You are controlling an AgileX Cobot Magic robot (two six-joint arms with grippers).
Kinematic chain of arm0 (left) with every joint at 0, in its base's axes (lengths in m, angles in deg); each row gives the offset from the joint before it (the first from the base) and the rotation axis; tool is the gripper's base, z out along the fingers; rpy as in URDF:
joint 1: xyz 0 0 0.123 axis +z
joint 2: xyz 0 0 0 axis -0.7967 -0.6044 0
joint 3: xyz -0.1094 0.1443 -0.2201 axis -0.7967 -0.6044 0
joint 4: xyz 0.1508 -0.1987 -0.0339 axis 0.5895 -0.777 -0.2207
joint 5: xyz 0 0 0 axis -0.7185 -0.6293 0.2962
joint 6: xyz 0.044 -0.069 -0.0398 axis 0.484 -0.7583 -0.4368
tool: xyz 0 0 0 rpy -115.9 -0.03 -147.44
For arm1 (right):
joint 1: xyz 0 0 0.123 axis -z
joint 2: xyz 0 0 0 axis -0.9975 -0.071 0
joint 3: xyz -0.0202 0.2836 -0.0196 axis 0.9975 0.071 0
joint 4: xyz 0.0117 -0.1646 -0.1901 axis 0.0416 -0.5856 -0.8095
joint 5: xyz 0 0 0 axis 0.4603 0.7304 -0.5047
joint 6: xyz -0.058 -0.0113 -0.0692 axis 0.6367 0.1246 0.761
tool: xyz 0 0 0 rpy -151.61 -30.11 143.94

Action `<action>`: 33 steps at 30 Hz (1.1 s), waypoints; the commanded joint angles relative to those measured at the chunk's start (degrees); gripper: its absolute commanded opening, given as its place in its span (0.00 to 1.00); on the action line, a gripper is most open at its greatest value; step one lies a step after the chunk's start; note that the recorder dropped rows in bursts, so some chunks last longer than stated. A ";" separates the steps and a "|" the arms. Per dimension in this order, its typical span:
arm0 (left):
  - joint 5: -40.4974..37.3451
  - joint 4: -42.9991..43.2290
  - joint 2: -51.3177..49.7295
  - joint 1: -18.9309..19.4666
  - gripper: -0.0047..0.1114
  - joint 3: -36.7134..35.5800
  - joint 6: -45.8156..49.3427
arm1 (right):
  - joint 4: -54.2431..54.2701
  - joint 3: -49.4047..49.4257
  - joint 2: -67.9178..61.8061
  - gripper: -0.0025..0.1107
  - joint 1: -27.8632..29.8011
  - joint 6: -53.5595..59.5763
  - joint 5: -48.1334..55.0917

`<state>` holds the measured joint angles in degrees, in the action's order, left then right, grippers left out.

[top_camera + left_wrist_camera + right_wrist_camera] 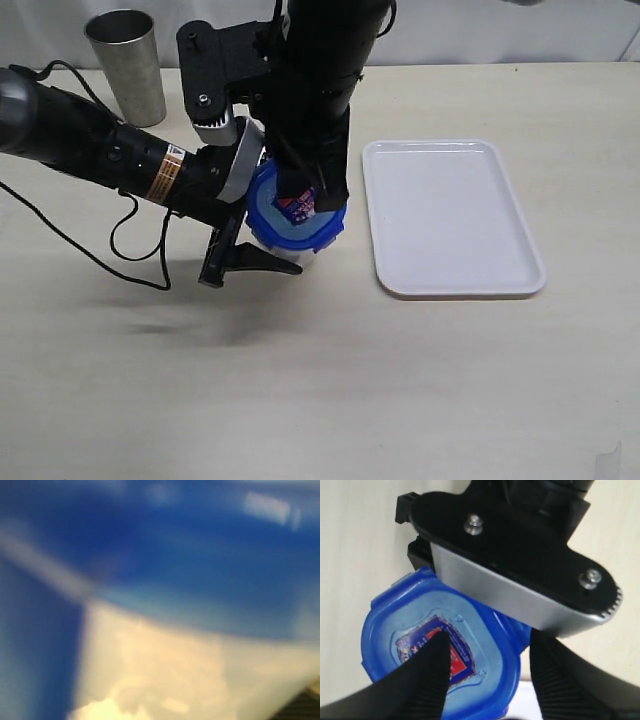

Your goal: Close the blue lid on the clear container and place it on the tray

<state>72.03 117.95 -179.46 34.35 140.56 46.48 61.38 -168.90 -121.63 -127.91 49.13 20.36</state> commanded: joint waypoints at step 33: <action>11.78 -6.82 -0.77 4.38 0.04 0.19 -1.47 | 2.33 3.69 -1.31 0.33 -3.01 1.90 -2.45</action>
<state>78.62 119.84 -181.17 38.79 139.87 48.98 60.04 -166.49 -121.35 -129.24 52.40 19.54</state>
